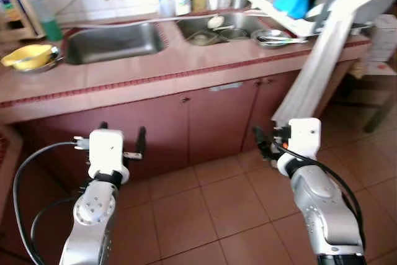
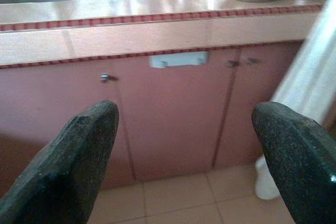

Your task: Kitchen organization

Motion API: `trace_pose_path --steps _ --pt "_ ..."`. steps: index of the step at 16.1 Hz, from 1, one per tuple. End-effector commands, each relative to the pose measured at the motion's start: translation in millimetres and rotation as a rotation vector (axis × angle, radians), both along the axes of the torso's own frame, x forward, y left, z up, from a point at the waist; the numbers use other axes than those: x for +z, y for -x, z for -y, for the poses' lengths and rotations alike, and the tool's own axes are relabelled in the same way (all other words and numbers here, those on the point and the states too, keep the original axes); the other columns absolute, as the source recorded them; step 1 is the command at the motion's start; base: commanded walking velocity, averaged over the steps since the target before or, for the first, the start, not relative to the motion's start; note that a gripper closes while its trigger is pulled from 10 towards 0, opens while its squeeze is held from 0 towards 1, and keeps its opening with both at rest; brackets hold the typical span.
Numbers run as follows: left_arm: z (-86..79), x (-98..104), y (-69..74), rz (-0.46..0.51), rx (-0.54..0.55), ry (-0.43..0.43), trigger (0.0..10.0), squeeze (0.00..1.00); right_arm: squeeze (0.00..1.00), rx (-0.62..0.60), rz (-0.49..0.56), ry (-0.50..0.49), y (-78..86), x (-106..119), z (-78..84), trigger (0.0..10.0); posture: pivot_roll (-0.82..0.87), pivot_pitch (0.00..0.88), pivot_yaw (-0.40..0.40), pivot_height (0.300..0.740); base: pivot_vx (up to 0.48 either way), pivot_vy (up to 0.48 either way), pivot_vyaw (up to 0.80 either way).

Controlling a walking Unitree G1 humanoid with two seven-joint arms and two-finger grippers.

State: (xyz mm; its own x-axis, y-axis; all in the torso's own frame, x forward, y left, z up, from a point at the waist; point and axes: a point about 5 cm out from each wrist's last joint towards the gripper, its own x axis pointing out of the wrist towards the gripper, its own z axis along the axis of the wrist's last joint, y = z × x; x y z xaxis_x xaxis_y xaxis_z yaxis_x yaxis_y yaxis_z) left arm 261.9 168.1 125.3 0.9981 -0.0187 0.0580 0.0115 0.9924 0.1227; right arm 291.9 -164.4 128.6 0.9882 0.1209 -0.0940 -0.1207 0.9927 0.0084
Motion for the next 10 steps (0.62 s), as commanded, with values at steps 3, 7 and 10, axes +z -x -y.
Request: trace_pose_path --steps 3,7,10 --pt "3.6 5.7 -3.3 0.018 -0.003 0.007 10.0 0.0 0.0 -0.007 0.009 0.001 -2.8 1.2 1.8 10.0 -0.01 0.031 0.033 0.74 0.0 0.0 0.0" --pt "3.1 4.4 -3.1 0.016 0.0 0.006 10.0 0.0 0.0 0.012 0.026 0.009 -6.0 4.5 -1.3 10.0 -0.01 0.029 0.029 0.74 0.246 0.0 0.0" --pt "3.1 4.6 -3.8 0.016 0.0 0.002 10.0 0.0 0.0 0.021 0.031 0.014 -5.3 4.5 -3.4 10.0 -0.01 0.028 0.029 0.74 0.376 0.0 0.0"
